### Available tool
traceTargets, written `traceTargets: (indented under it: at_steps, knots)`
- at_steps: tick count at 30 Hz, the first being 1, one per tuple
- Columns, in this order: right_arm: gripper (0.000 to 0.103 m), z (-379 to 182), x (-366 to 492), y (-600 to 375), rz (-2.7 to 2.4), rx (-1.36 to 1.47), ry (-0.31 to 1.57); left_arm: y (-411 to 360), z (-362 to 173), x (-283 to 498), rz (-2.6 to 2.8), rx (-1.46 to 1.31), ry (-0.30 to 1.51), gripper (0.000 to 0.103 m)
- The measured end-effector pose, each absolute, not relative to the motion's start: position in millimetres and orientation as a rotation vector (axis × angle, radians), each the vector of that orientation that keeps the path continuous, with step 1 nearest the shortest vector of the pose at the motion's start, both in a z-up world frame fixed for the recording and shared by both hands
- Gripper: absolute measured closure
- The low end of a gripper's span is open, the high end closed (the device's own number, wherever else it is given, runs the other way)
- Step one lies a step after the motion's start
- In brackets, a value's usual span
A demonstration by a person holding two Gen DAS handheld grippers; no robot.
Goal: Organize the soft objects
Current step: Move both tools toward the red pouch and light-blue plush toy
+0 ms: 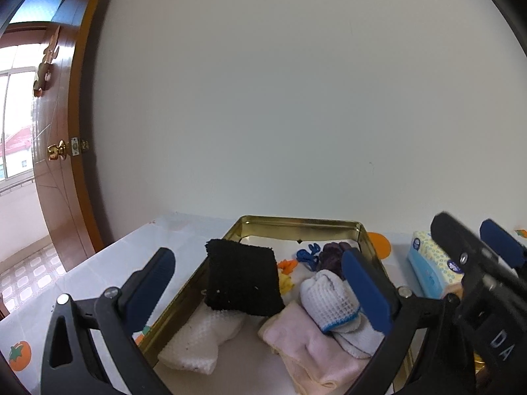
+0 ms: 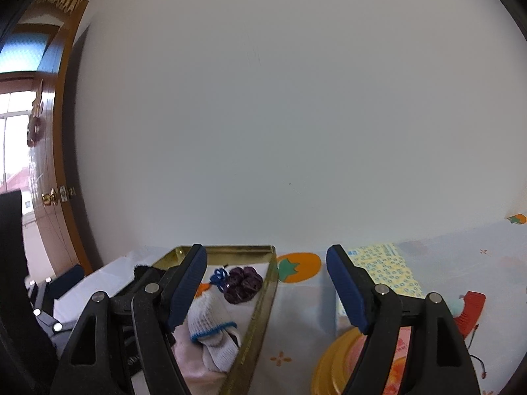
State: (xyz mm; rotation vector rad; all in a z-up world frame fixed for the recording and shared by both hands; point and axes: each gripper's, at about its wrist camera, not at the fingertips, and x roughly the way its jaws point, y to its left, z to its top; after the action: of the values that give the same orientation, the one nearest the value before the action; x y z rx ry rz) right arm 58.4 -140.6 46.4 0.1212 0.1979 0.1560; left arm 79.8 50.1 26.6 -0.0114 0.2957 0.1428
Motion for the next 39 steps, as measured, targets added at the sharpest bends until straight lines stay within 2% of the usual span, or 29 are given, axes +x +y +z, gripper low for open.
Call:
traceTargets:
  at_steps: [11,24,34,39]
  knots:
    - [0.026,43.5,36.3,-156.2,0.179,0.077,0.193,50.6,25.4,67.5,0.173,-0.033,0.302,0.000]
    - [0.026,43.6,13.2,-209.0,0.161,0.006,0.192,16.3,25.9,46.3,0.121,0.010,0.311,0.000]
    - [0.026,38.4,15.7,-299.8,-0.012,0.016,0.280,-31.5,23.4,34.1,-0.022,0.021,0.347,0.000]
    - [0.026,28.9,32.5,-350.1,-0.090,0.055,0.386,-60.9,22.4,30.4,-0.111,0.043,0.377,0.000]
